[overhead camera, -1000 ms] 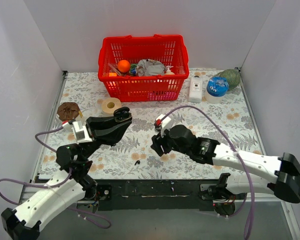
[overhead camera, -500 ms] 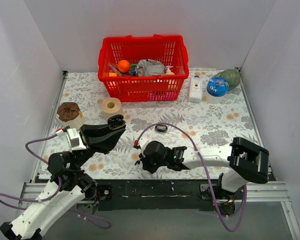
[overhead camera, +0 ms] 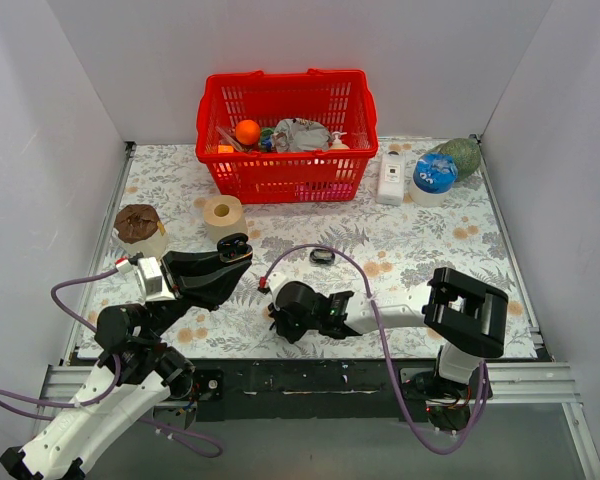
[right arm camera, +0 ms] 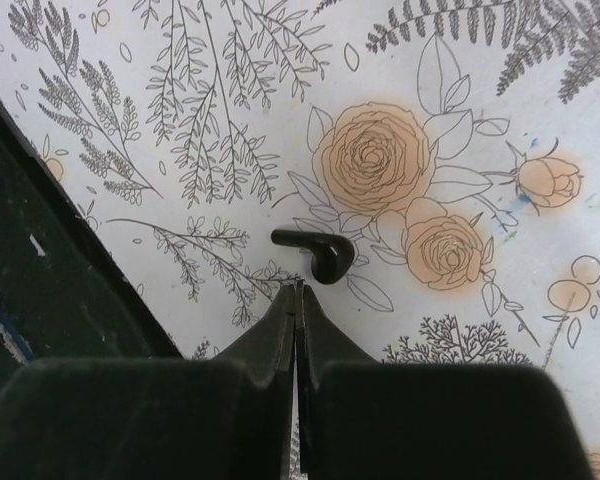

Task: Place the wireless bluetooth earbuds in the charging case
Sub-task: Adjust the earbud at the center of the board.

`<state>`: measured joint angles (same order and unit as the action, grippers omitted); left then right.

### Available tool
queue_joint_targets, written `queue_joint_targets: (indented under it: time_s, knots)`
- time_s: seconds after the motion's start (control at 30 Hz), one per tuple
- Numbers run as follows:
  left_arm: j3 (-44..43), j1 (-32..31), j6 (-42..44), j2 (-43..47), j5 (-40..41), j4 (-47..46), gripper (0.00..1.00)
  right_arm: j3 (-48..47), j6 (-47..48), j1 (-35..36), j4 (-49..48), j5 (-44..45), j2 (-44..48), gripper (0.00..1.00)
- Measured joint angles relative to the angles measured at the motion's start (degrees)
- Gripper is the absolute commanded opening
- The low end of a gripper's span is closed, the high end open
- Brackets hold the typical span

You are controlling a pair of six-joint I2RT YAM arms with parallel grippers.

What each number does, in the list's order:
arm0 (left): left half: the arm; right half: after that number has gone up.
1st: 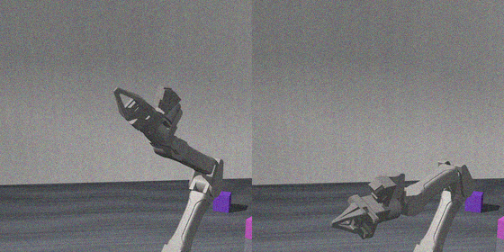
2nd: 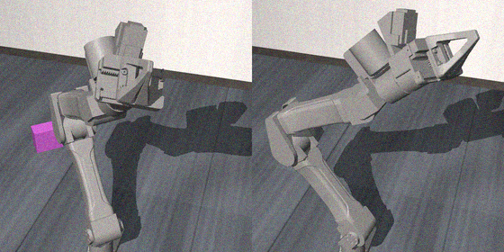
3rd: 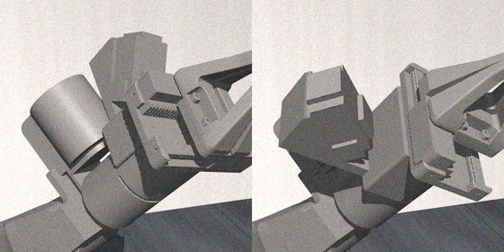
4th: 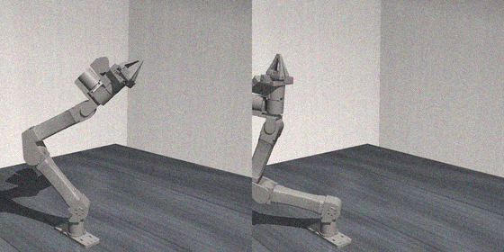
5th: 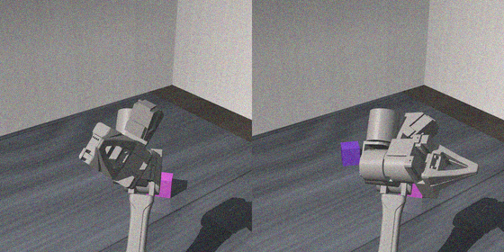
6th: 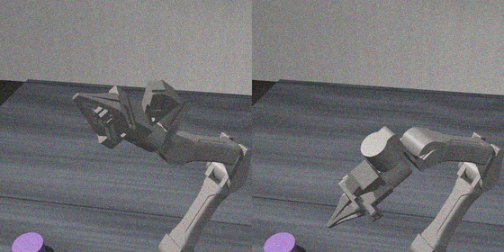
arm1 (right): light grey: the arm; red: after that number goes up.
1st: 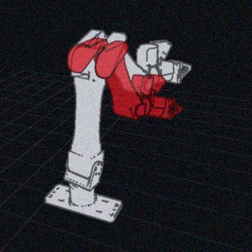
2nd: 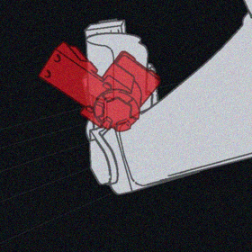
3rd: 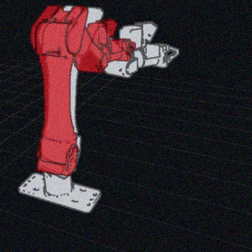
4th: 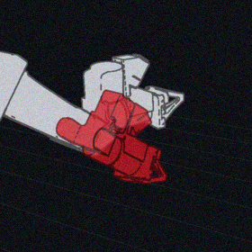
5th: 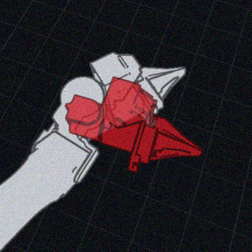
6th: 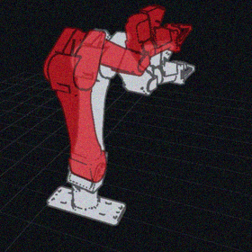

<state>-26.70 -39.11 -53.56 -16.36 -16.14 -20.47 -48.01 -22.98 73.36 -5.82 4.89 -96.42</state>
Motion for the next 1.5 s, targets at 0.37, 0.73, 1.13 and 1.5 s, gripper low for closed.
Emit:
queue_joint_targets:
  time_s: [0.37, 0.73, 1.13, 1.5]
  knots:
    - [0.00, 0.00, 0.72, 0.09, -0.22, 0.68, 0.00, -1.16, 1.90, -1.33, -0.33, 2.91, -1.16, 0.01]
    - [0.00, 0.00, 1.11, 0.35, -0.20, 0.90, 0.00, -1.73, 3.08, -2.54, 2.95, 6.43, 0.04, 0.39]
    - [0.00, 0.02, 1.14, 0.83, -0.22, 0.92, 0.00, -11.67, 6.40, -2.62, 11.82, 5.09, 0.79, 0.56]
    - [0.00, 0.00, 1.36, 1.86, -0.20, 2.25, 0.00, -15.87, 7.91, -2.62, 18.01, 3.72, -6.82, 0.52]
